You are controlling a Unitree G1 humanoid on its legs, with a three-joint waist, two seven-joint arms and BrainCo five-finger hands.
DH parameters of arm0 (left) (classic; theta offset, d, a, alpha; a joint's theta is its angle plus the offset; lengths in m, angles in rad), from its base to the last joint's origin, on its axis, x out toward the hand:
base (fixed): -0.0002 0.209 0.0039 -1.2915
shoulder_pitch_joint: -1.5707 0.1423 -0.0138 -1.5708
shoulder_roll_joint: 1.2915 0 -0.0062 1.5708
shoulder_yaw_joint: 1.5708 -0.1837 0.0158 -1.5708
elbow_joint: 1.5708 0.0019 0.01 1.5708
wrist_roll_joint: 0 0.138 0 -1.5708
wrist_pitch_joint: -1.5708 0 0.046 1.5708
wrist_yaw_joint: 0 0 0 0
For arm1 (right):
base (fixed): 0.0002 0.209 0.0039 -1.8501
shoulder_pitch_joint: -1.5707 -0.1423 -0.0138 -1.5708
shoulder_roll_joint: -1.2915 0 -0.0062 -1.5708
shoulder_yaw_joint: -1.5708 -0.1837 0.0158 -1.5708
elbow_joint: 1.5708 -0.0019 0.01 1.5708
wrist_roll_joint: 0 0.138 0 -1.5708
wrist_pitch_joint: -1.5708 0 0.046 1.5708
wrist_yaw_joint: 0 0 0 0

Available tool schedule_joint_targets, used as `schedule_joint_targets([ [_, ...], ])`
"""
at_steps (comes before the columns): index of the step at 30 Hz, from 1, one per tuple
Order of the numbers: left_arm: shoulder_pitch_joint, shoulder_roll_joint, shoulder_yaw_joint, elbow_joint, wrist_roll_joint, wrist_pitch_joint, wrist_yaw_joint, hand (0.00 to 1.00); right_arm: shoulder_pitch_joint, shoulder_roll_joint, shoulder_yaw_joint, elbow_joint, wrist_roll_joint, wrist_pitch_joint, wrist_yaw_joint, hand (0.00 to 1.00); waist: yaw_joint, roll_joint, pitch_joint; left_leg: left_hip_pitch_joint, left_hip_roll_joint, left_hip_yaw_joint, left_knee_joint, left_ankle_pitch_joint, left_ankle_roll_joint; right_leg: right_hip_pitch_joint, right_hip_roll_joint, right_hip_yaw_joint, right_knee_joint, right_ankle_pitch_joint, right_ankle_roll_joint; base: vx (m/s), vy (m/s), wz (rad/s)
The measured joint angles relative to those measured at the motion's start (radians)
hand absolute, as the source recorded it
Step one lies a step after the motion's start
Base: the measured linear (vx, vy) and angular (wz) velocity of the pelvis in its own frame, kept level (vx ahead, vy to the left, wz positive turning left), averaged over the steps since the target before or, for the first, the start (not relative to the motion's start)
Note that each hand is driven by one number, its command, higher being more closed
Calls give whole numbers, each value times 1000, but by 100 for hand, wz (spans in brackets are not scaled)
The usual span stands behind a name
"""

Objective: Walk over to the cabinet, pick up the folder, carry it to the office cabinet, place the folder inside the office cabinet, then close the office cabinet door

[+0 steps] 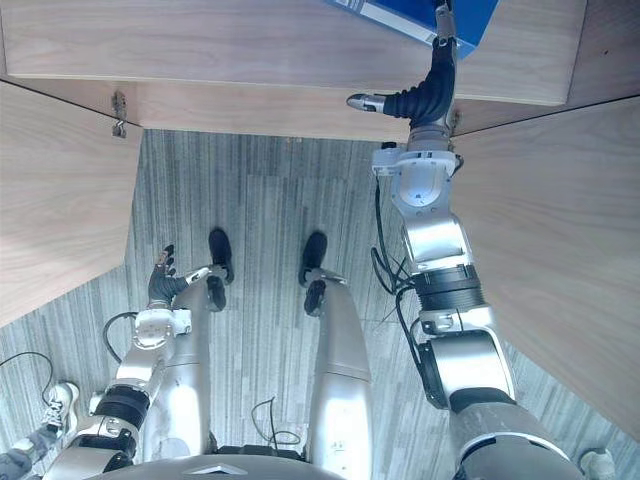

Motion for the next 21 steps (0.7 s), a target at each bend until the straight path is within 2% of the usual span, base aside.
schedule_joint_targets([
  [3,1,2,0,-4,2,0,0,0,44,16,1,-76,-9,-5,-18,100,1,0,0,-2,1,-3,0,0,0,0,2,-2,-1,0,0,0,0,0],
  [4,1,2,0,-4,9,0,0,0,70,23,18,-136,-50,-20,-46,100,-1,0,0,-3,2,-4,0,0,0,-1,3,-2,-1,0,0,0,0,0],
  [5,1,2,0,-4,11,0,0,0,73,23,21,-146,-55,-20,-47,100,-1,0,0,-3,2,-4,0,0,0,-1,3,-2,-1,0,0,0,0,0],
  [8,2,2,0,-4,22,-1,0,0,82,26,56,-184,-178,-28,-70,100,-3,0,0,-2,2,-4,1,0,-1,-1,4,-1,1,0,0,0,0,0],
  [10,2,2,0,-4,41,-3,0,0,82,26,89,-182,-270,-27,-81,100,-2,0,0,-3,2,-4,0,2,-2,-2,4,-1,2,-1,1,0,0,0],
  [15,6,2,0,-4,50,-8,1,0,71,24,159,-167,-360,-26,-81,100,1,0,0,1,-1,1,-10,3,-1,-3,-1,-1,-2,-4,6,0,0,0],
  [21,12,4,0,1,49,-22,2,0,-48,10,221,-2,-362,-17,-75,100,6,0,0,1,-11,8,-21,4,0,-4,-14,-1,-5,-5,7,19,14,5],
])
